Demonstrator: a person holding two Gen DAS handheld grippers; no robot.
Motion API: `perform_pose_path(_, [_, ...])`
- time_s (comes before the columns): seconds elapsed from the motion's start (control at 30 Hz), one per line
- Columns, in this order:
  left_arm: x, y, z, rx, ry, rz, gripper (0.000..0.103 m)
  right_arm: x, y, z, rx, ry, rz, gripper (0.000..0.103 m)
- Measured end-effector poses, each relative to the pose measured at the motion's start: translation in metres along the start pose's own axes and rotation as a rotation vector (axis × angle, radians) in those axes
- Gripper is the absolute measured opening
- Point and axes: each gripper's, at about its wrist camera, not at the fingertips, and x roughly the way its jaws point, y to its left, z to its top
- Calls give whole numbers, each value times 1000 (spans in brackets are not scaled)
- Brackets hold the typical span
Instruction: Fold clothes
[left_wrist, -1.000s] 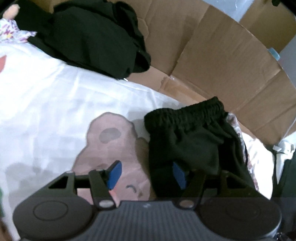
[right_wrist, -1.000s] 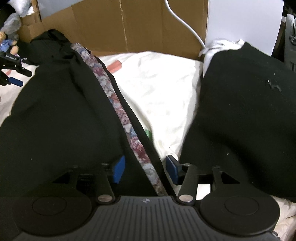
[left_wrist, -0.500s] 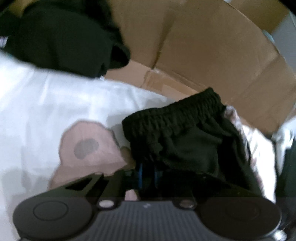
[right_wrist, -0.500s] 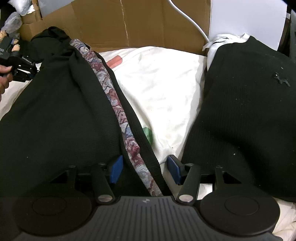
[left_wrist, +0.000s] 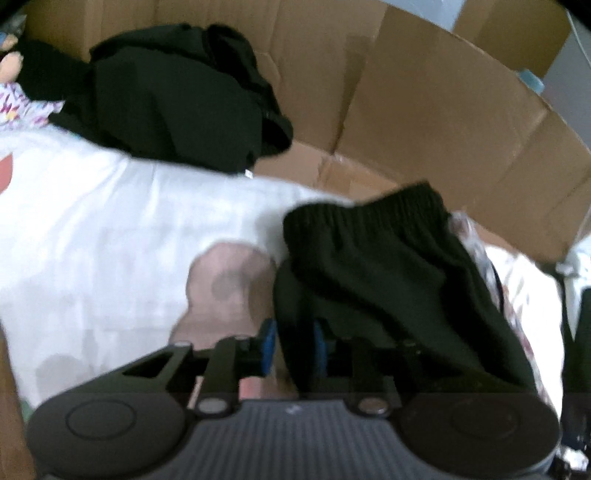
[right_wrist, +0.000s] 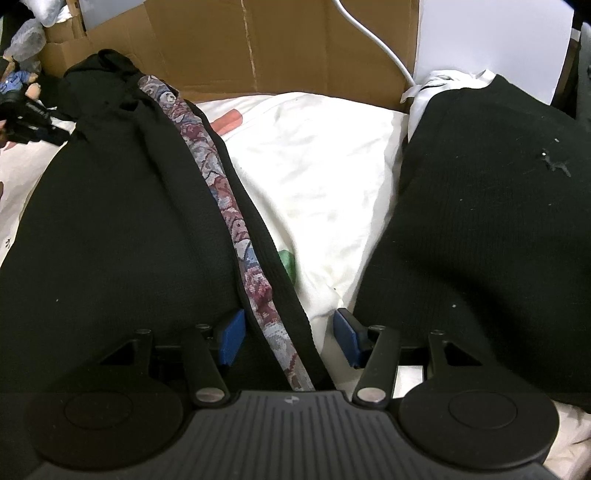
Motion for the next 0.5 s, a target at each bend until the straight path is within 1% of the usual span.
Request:
perform_pose_path(0.13, [-15,1,-23,-15,21,-34,34,-10,-2,0,29,2,15,57])
perform_pose_path(0.2, [-24,1,-37,-17,32,-49,34,-19,-7,-3,68,8,44,57])
perform_pose_path(0.4, [-40,1,-74,-26,58,-92,34,-39,-18,-19,95,33,-5,57])
perform_pose_path(0.5, [-41,-1,-92,-15,86,-93,34,-55,-25,-24,129,24,-18,57])
